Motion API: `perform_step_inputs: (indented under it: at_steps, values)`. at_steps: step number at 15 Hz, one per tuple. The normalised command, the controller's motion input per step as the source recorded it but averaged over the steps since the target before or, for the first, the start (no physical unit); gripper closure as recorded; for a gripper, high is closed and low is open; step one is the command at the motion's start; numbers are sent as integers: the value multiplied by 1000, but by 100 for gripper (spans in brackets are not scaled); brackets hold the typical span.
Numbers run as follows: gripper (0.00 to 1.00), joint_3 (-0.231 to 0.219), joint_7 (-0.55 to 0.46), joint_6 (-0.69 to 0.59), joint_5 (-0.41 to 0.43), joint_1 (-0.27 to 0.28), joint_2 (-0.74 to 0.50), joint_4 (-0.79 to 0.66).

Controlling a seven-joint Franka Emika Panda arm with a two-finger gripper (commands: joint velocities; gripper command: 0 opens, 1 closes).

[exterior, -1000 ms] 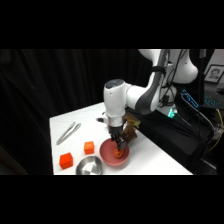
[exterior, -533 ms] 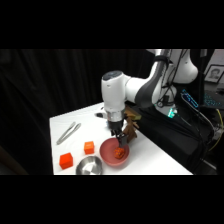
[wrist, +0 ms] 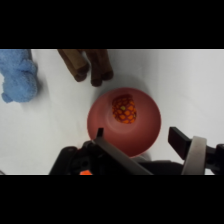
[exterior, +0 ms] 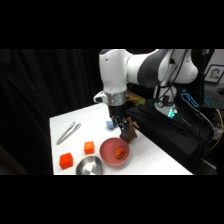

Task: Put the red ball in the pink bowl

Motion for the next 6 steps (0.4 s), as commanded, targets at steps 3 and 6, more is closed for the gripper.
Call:
perform_step_inputs:
  at_steps: [3, 6]
  values:
    - [0, 12, -70, -334, 53, -57, -285, 93]
    - [0, 16, -62, -318, 28, -53, -208, 106]
